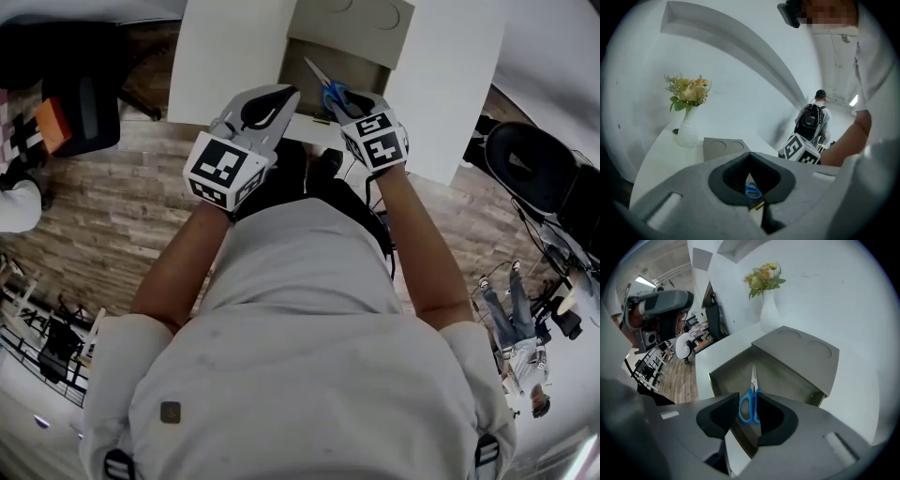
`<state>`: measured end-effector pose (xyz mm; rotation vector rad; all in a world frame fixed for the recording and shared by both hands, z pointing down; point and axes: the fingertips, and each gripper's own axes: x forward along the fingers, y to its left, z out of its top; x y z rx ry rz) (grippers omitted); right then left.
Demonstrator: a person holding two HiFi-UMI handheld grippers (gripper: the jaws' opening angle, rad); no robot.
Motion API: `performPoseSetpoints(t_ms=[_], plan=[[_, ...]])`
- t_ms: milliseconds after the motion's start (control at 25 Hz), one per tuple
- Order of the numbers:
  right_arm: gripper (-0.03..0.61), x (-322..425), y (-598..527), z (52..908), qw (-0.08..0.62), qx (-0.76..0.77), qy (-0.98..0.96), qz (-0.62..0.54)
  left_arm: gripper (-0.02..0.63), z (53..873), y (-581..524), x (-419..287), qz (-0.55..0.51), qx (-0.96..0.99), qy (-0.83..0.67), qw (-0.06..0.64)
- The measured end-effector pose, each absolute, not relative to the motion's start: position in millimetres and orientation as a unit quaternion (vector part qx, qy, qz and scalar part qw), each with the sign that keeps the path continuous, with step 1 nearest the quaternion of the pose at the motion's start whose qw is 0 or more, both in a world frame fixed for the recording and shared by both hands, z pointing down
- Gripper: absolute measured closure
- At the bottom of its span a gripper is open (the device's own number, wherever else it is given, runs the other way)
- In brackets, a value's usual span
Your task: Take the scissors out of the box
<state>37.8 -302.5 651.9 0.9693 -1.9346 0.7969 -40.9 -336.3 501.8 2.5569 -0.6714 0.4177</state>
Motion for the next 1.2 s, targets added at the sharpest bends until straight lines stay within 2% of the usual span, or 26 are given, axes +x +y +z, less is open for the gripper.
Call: performPoseSetpoints(t_ms=[560,800,1200], plan=[[0.433,38,-301,702,0.485,0.362,-0.72,0.34,0.614,521,-347,-49,0.161,0.924,-0.235,0.255],[0.46,39,-301,705,0.51,0.373,-0.709,0.312,0.614,525,-347,-52,0.16,0.922,-0.237,0.26],[0.477,40,-303,706,0.505,0.365,-0.725,0.293,0.614,526,-339,-43,0.162,0.922,-0.236,0.26]])
